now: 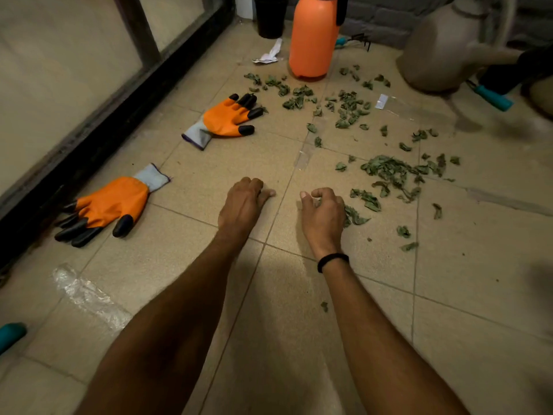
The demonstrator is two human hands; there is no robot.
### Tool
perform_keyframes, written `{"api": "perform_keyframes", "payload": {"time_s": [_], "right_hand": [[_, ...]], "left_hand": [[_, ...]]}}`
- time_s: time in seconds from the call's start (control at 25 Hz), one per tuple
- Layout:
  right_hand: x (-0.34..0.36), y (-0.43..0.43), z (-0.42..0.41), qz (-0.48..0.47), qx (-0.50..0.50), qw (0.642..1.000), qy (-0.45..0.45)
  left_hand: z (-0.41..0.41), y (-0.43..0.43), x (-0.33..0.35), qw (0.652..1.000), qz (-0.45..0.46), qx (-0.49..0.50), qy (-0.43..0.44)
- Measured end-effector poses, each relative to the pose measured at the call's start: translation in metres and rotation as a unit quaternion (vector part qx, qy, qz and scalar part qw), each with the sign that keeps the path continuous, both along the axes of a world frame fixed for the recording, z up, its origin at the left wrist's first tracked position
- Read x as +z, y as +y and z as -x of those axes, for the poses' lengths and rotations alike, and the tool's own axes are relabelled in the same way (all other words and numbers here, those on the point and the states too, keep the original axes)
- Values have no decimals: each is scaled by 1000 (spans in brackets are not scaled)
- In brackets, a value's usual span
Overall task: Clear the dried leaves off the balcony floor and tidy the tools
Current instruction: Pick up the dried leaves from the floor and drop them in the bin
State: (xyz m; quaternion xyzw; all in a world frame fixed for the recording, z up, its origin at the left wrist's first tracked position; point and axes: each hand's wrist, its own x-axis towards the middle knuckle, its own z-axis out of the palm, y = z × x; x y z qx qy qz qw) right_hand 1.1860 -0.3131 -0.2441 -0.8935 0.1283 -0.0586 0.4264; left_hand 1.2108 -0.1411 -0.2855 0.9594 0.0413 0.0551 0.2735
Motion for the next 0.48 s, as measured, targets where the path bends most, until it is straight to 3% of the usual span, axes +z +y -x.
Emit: {"api": "perform_keyframes", "payload": {"time_s": [0.2,0.28,0.36,0.48], "right_hand": [[-28,1,24,121,82,989,-15],[-26,-1,26,103,85,991,-26],[-12,-12,22,-73,40,996,13],[9,-43,23,-359,-63,929,59]], "left_hand": [[5,-9,4,997,14,78,-23],[11,-13,4,994,20,102,-27],[20,-16,2,991,38,123,-36],[37,-20,1,982,100,147,-59]]}}
